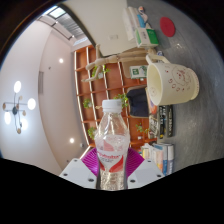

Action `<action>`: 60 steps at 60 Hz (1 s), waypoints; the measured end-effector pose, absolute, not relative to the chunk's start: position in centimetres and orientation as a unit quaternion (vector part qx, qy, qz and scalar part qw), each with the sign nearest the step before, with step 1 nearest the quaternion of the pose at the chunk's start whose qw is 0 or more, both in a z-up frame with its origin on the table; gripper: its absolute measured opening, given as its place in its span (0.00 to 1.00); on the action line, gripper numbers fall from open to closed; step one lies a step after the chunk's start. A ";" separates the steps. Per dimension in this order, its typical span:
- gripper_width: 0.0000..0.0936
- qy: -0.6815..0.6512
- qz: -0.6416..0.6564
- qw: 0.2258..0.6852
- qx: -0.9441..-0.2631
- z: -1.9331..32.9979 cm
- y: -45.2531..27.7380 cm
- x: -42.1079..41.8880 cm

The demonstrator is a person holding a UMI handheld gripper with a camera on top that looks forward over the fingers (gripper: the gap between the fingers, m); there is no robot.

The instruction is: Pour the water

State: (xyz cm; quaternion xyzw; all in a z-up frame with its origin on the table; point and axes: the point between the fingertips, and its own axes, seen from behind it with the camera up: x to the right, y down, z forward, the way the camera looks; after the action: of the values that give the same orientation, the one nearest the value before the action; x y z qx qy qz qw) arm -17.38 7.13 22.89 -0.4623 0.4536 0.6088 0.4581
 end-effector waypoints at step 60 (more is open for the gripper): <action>0.37 0.162 0.180 0.673 -0.699 28.5 8.6 -7.0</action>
State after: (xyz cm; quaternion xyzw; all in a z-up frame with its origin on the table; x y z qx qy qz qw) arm -6.98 8.59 28.47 -0.6993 0.1616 0.1798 0.6727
